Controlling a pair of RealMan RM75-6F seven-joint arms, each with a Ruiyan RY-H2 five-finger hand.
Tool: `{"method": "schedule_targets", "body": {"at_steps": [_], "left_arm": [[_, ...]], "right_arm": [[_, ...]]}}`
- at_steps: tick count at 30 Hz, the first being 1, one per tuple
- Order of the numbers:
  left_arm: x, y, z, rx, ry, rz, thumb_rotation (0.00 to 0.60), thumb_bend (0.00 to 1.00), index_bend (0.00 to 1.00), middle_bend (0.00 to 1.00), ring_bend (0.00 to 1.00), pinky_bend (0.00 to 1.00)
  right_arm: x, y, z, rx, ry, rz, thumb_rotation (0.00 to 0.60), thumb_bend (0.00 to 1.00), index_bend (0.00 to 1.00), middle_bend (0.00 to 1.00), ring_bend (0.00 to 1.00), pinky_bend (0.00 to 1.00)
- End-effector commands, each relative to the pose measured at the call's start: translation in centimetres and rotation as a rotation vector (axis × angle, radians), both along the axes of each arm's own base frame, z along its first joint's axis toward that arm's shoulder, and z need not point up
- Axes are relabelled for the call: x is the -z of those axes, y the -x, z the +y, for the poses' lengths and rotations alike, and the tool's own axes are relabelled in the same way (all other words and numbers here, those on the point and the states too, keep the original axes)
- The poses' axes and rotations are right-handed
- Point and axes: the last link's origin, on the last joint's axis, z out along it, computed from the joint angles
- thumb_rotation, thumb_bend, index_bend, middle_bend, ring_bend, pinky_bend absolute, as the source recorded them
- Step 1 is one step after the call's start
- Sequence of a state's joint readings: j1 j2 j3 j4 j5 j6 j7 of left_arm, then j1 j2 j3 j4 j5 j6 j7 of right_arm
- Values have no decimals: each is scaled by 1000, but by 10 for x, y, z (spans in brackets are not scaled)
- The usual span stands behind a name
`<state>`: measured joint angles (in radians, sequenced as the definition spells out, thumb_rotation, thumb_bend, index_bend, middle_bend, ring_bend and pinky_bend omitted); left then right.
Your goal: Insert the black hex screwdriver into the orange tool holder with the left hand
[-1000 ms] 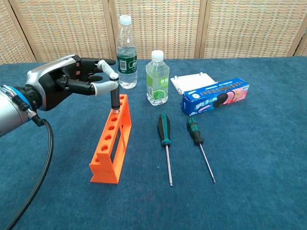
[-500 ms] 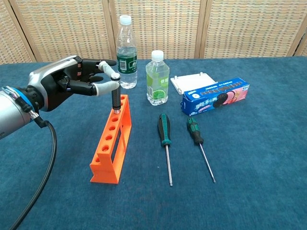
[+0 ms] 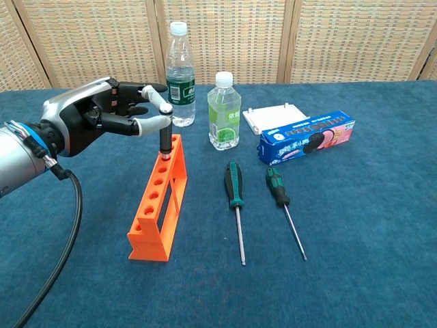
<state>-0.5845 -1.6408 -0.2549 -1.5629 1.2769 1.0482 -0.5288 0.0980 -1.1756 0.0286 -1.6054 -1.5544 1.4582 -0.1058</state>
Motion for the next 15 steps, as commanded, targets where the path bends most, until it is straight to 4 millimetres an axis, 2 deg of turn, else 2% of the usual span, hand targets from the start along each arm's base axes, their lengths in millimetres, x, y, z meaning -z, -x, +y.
{"method": "schedule_targets", "body": {"at_steps": [1,15], "left_arm": [[0,0,0,-3,0,0,600,385,739,107,0,0],[4,0,-4,-6,27,-13,600,386,739,107,0,0]], "right_arm": [[0,0,0,-1,0,0,600,281,0,0,0,0],[0,0,0,-4,0,0,600,281,0,0,0,0]]}}
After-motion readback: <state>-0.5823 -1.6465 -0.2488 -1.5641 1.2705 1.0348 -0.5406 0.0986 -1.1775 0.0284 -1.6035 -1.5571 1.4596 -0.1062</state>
